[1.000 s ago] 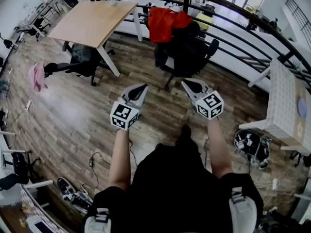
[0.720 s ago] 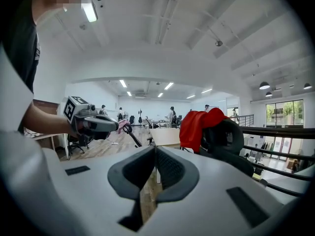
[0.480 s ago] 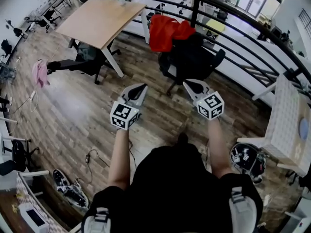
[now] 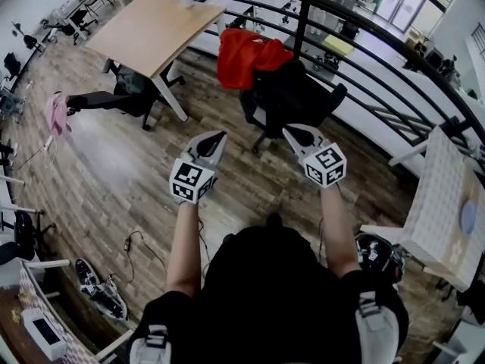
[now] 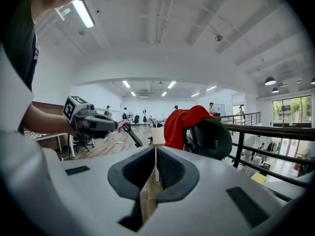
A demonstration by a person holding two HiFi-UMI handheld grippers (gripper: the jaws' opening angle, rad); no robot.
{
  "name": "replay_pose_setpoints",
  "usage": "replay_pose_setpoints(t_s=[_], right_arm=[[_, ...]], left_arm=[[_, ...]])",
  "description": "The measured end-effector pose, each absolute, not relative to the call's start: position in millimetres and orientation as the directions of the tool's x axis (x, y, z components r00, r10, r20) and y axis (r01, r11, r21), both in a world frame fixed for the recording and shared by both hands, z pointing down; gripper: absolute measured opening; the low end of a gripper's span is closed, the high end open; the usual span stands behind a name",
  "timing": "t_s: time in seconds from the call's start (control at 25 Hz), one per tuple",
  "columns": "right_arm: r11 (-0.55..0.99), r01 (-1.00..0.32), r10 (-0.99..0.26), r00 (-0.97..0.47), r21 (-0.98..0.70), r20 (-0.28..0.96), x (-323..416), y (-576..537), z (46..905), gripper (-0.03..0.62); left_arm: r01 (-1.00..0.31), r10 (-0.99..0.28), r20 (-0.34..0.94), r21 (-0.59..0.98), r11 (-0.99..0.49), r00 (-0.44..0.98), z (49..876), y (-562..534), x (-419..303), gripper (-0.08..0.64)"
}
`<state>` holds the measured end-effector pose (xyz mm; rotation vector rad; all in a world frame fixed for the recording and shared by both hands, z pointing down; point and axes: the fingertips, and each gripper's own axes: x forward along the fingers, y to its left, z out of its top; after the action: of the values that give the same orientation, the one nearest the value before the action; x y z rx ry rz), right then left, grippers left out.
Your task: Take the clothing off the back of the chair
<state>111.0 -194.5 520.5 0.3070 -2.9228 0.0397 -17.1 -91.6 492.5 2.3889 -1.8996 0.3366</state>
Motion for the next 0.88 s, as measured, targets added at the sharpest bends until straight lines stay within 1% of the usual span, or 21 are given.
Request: replay_pose_setpoints(t_s=[0.12,0.24,0.36,0.88], right_arm=[[0.980,-0.199,-0.193,-0.959,-0.009,0.209,116.8,-203.1,525.5,0.011],[0.983,-0.186,-0.180,-0.960,-0.005,0.213,120.7,-210.2,525.5,0.011],[0.984,-0.179,-0.175,-0.962,0.002,0.211,126.5,-220.3,523.8,0.011],[0.985,-0.168,-0.159,-0.965,-0.026,0.210,142.2,-259.2,536.4,0.011]], left_arm=[[-0.972,-0.956,0.213,-0.072,-0.223,0.203,494.8,-98.9,-11.6,0.003],[-0.977,-0.963,0.177,-0.028,-0.211,0.203,485.2,-108.2,-8.7,0.003],[-0.978,-0.967,0.161,-0.031,-0.205,0.197,477.7,-120.8,-3.0,0.003],[-0.984,-0.971,0.173,-0.036,-0.172,0.163,487.8,-151.0,9.2,0.003]])
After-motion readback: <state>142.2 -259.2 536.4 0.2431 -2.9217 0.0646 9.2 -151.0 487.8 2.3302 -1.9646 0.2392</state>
